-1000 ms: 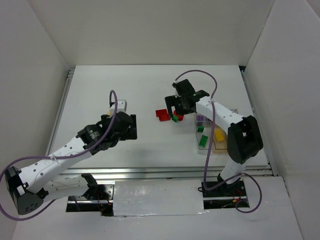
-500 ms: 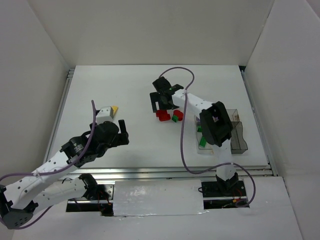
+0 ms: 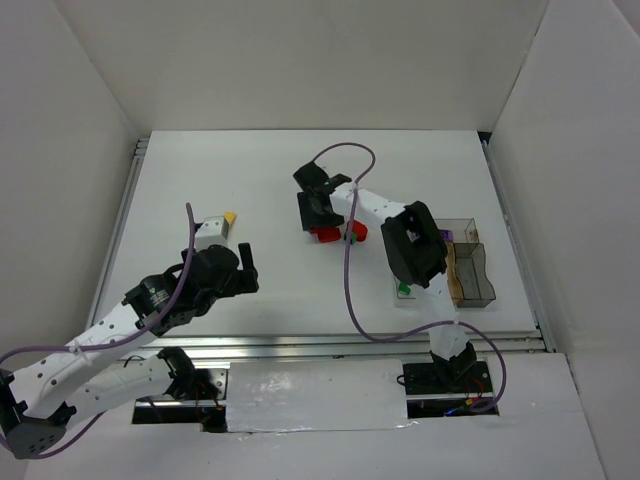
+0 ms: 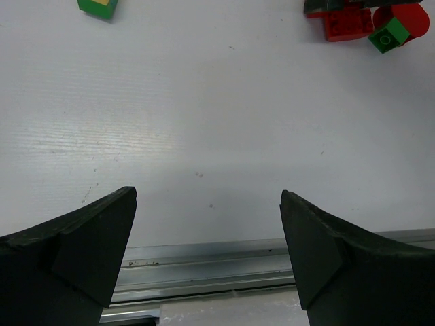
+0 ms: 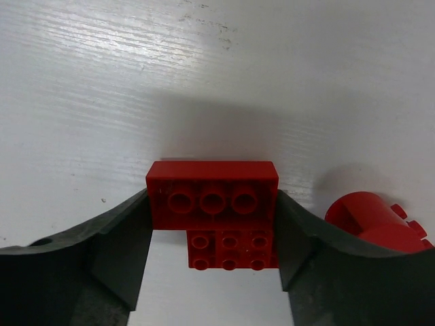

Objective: Sort the legos into containers by color

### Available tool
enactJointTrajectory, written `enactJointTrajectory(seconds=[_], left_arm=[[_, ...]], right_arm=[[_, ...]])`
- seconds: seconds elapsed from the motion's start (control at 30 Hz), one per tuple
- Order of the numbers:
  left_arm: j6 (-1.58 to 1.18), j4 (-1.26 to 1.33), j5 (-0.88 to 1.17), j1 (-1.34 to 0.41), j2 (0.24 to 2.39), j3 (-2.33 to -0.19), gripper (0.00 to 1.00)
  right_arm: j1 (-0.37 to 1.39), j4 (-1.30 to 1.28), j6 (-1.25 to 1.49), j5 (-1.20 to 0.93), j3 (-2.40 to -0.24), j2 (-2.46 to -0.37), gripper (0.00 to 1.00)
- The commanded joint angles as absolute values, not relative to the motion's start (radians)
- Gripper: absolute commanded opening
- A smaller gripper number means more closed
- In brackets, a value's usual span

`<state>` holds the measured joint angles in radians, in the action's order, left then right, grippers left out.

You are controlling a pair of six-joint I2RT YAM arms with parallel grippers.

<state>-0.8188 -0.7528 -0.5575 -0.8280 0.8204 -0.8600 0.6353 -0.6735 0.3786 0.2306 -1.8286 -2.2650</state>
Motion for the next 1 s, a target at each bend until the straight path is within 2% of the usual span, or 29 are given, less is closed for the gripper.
enactJointTrajectory(seconds=[0.0, 0.07, 0.1, 0.13, 0.17, 0.23, 0.43, 0.63, 0.73, 0.83, 0.97], left_arm=[[-0.828, -0.723, -0.555, -0.825, 0.81, -0.861, 0.99], [-0.83, -0.721, -0.554, -0.825, 0.808, -0.861, 0.99], [-0.828, -0.721, -0.554, -0.825, 0.808, -0.858, 0.99], [-0.831, -0.721, -0.555, -0.825, 0.805, -0.856, 1.0], [-0.831, -0.721, -0.555, -0.825, 0.804, -0.854, 1.0], [-0.834, -0.724, -0.558, -0.825, 0.796, -0.854, 0.99], [-0.844, -0.729, -0.574, -0.825, 0.776, -0.851, 0.99], [-0.839, -0.69, -0.549, -0.822, 0.756, -0.821, 0.99], [-0.835, -0.686, -0.543, -0.821, 0.761, -0.822, 0.99], [-0.827, -0.68, -0.537, -0.821, 0.761, -0.83, 1.0], [-0.813, -0.672, -0.519, -0.819, 0.752, -0.833, 1.0]], right_arm=[[0.641, -0.66, 0.413, 0.224, -1.812, -2.255, 0.64], [0.646, -0.644, 0.41, 0.218, -1.798, -2.234, 0.53], [0.649, -0.631, 0.403, 0.215, -1.777, -2.221, 0.34], [0.652, -0.608, 0.399, 0.215, -1.769, -2.191, 0.23], [0.653, -0.598, 0.393, 0.207, -1.752, -2.175, 0.2], [0.655, -0.568, 0.384, 0.175, -1.73, -2.125, 0.2], [0.586, -0.505, 0.431, 0.261, -1.464, -1.725, 0.2], [0.194, -0.422, 0.577, 0.13, -0.94, -1.221, 0.18], [0.008, -0.393, 0.696, 0.12, -0.731, -0.988, 0.13], [-0.174, -0.399, 0.787, 0.127, -0.623, -0.783, 0.1], [-0.36, -0.501, 0.795, 0.172, -0.65, -0.696, 0.09]])
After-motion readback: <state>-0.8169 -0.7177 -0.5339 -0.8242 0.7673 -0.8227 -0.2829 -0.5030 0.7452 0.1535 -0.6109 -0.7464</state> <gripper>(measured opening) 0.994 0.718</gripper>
